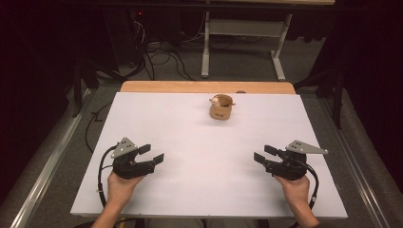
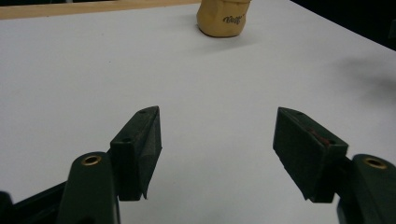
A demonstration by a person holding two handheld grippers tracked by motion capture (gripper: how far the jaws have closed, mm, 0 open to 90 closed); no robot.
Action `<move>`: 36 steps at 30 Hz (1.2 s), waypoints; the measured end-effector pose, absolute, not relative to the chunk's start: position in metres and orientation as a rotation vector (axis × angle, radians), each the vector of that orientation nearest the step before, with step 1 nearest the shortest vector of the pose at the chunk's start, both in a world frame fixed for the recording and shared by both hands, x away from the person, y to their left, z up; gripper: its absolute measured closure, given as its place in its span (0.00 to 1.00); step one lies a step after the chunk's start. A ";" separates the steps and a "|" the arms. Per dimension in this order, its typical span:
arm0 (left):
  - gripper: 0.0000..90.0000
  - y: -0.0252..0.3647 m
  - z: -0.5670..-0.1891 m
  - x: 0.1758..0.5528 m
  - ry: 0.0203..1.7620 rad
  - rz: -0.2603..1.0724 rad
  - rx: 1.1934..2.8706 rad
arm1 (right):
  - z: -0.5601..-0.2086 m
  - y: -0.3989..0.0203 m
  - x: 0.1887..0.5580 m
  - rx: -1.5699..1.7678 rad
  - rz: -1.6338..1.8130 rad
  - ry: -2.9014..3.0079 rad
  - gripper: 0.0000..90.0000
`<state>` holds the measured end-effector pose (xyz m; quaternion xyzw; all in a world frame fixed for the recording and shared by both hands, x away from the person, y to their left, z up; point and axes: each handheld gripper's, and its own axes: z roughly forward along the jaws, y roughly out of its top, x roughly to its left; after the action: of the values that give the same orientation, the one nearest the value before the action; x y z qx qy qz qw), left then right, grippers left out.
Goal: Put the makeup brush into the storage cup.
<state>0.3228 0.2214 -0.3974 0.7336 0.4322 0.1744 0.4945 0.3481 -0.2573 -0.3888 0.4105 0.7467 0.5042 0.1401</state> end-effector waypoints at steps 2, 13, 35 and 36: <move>0.37 0.221 -0.398 0.323 1.048 0.422 1.777 | -0.390 -0.258 0.349 1.186 1.445 2.158 0.46; 0.37 0.222 -0.397 0.322 1.053 0.420 1.772 | -0.395 -0.263 0.350 1.208 1.434 2.134 0.46; 0.36 0.221 -0.398 0.323 1.046 0.415 1.779 | -0.401 -0.262 0.348 1.200 1.382 2.123 0.46; 0.36 0.221 -0.398 0.323 1.045 0.414 1.779 | -0.402 -0.263 0.347 1.200 1.384 2.120 0.46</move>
<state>0.3229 0.2212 -0.3976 0.7342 0.4313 0.1709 0.4956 0.3474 -0.2627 -0.4021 0.4221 0.7458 0.4869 0.1690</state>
